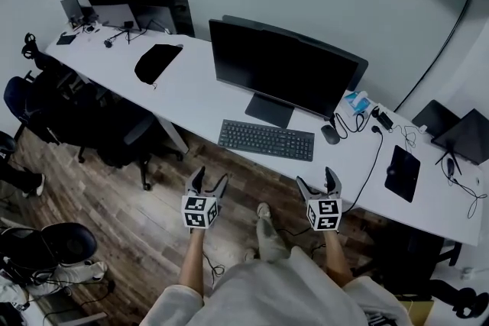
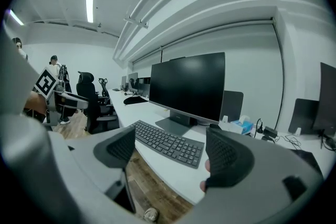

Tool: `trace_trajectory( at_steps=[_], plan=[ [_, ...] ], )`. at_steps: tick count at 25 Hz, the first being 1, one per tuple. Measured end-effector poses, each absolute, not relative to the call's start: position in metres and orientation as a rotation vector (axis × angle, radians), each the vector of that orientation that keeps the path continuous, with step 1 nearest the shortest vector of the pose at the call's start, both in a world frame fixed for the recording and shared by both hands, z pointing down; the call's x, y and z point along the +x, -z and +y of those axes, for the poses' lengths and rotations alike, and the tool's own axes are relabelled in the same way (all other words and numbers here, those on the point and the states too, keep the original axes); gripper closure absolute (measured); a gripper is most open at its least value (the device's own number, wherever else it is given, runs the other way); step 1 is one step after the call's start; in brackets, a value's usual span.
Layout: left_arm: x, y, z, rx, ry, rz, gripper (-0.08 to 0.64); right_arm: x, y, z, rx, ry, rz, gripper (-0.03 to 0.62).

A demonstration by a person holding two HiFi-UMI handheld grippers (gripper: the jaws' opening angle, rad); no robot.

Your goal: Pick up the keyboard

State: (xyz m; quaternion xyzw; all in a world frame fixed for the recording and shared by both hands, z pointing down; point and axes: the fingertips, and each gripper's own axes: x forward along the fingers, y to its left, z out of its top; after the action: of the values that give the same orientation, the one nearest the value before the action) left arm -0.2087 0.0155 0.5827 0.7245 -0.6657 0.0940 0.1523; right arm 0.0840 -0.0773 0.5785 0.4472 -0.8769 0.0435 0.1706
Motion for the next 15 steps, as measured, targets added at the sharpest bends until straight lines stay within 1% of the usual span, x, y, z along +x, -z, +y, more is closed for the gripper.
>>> trace_trajectory(
  at_steps=[15],
  plan=[
    [-0.25, -0.592, -0.107, 2.052, -0.287, -1.911, 0.252, 0.034, -0.599, -0.202, 1.229, -0.172, -2.501, 0.176]
  ],
)
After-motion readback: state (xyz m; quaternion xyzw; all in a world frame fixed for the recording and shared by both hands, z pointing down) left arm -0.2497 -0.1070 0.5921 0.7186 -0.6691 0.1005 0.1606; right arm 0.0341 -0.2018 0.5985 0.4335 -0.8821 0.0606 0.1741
